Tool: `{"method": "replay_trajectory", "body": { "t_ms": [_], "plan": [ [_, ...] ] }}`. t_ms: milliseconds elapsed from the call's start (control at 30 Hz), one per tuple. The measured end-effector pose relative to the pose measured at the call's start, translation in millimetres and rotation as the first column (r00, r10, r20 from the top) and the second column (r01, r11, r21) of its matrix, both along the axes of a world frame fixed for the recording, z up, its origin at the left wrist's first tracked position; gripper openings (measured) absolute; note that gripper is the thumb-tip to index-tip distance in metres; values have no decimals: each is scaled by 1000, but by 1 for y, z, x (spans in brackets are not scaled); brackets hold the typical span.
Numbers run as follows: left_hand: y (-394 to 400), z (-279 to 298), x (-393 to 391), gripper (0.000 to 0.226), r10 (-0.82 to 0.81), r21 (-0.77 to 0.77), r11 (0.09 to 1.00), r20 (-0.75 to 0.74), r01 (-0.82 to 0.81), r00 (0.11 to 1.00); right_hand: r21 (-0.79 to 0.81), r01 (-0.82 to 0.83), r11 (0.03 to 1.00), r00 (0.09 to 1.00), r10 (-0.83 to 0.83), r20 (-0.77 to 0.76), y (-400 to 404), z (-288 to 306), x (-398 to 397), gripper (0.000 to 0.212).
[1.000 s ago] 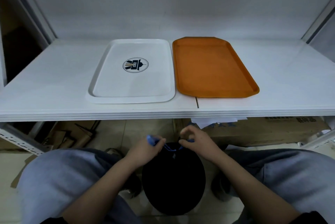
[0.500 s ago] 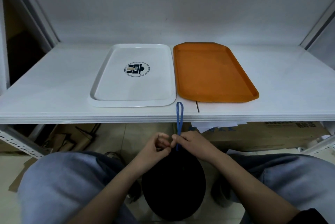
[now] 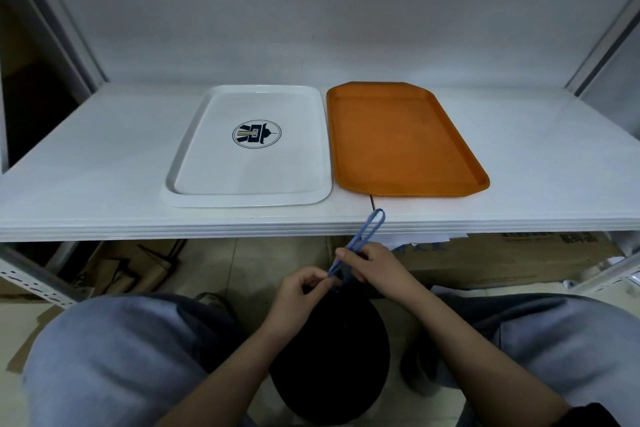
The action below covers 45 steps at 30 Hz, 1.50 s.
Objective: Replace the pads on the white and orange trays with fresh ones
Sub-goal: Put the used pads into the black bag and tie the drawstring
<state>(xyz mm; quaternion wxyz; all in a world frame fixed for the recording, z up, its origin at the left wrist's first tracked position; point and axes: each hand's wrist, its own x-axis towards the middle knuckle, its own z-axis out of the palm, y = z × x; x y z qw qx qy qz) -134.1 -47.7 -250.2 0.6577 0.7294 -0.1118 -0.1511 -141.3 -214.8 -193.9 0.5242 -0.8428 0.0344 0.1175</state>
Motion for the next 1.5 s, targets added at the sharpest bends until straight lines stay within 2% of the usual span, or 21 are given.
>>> {"method": "replay_trajectory", "body": {
  "t_ms": [100,200,367,433,467,533,567,633,667,833,933,1000,1200,1267,1400,1467,1500],
  "plan": [
    [0,0,-1,19,-23,-58,998,-104,17,994,36,21,999,999,-20,-34,-9,-1,-1,45],
    [0,1,1,16,-28,-78,997,-163,15,986,82,58,995,991,-47,-129,-15,-5,-1,70],
    [-4,5,3,17,-49,-141,990,-208,19,977,76,23,997,983,-9,-181,-19,-6,-1,73],
    [-7,5,6,18,-50,-98,995,-178,33,983,-29,-21,999,983,16,-185,-21,-4,-1,76],
    [-9,4,7,19,-43,-76,997,-157,31,987,-151,-85,985,985,60,-162,-23,-3,-1,75],
    [-12,5,11,20,-29,-22,999,-116,26,993,-467,-259,845,966,226,-127,-24,-1,0,56],
    [-13,5,12,21,-32,19,999,-90,34,995,-567,-311,763,948,295,-122,-22,1,0,44],
    [-15,6,14,25,-63,111,992,-33,67,997,-611,-356,707,926,356,-129,-18,7,-1,37],
    [-15,6,14,27,-89,152,984,-13,90,996,-593,-364,718,924,358,-134,-16,7,-1,37],
    [-9,10,16,29,-203,324,930,53,176,978,-326,-278,903,960,266,-84,-10,11,1,40],
    [-5,13,16,34,-304,365,892,51,266,951,-212,-222,952,975,213,-65,-1,16,2,40],
    [-2,14,16,27,-365,404,861,62,311,929,-123,-189,974,981,181,-75,4,20,2,40],
    [0,16,9,16,-368,465,846,157,260,916,123,-75,990,992,87,-94,15,19,7,38],
    [-1,18,8,19,-331,440,865,137,242,934,175,-53,983,993,71,-96,17,18,8,36],
    [-3,22,8,27,-262,230,938,-25,261,965,292,39,956,996,-14,-86,20,11,10,22],
    [-5,23,9,28,-234,172,954,-85,246,968,222,41,974,996,-21,-92,20,3,5,24],
    [-6,23,9,30,-215,147,962,-110,229,970,91,12,996,998,-5,-68,18,-2,1,31]
  ]
}}
